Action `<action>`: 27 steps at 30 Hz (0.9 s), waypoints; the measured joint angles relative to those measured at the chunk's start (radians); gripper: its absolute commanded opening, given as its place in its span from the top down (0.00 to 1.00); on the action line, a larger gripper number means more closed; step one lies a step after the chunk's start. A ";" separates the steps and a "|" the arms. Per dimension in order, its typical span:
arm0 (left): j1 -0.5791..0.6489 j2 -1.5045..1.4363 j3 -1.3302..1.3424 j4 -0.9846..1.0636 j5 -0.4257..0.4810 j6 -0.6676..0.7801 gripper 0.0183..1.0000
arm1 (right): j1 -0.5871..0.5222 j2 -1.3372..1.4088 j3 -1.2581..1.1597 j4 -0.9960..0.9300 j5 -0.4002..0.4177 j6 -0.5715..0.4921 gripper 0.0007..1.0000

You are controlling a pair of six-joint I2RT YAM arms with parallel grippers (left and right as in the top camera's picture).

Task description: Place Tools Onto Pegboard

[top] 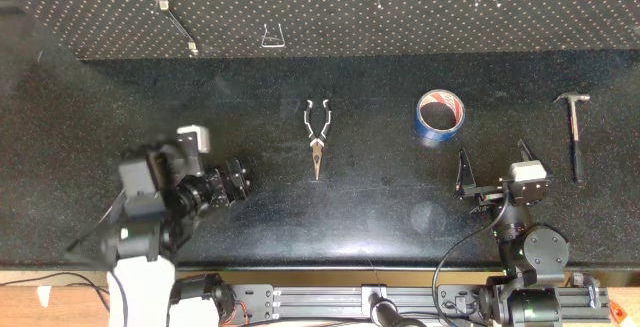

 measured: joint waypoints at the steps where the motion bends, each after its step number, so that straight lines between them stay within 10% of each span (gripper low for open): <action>1: -0.002 0.022 0.006 -0.016 -0.004 0.008 0.00 | 0.000 0.000 0.000 0.000 0.000 0.000 0.02; 13: -0.406 0.344 0.322 -0.131 -0.307 0.045 0.00 | 0.000 0.000 0.000 0.000 0.000 0.000 0.02; 18: -0.470 0.358 0.432 -0.135 -0.332 0.042 0.00 | 0.000 0.000 0.000 0.000 0.000 0.000 0.02; 19: -0.470 0.358 0.432 -0.131 -0.332 0.042 0.12 | 0.000 0.000 0.000 0.000 0.000 0.000 0.02; 27: -0.470 0.532 0.434 -0.012 -0.305 0.036 0.01 | 0.000 0.000 0.000 0.000 0.000 0.000 0.02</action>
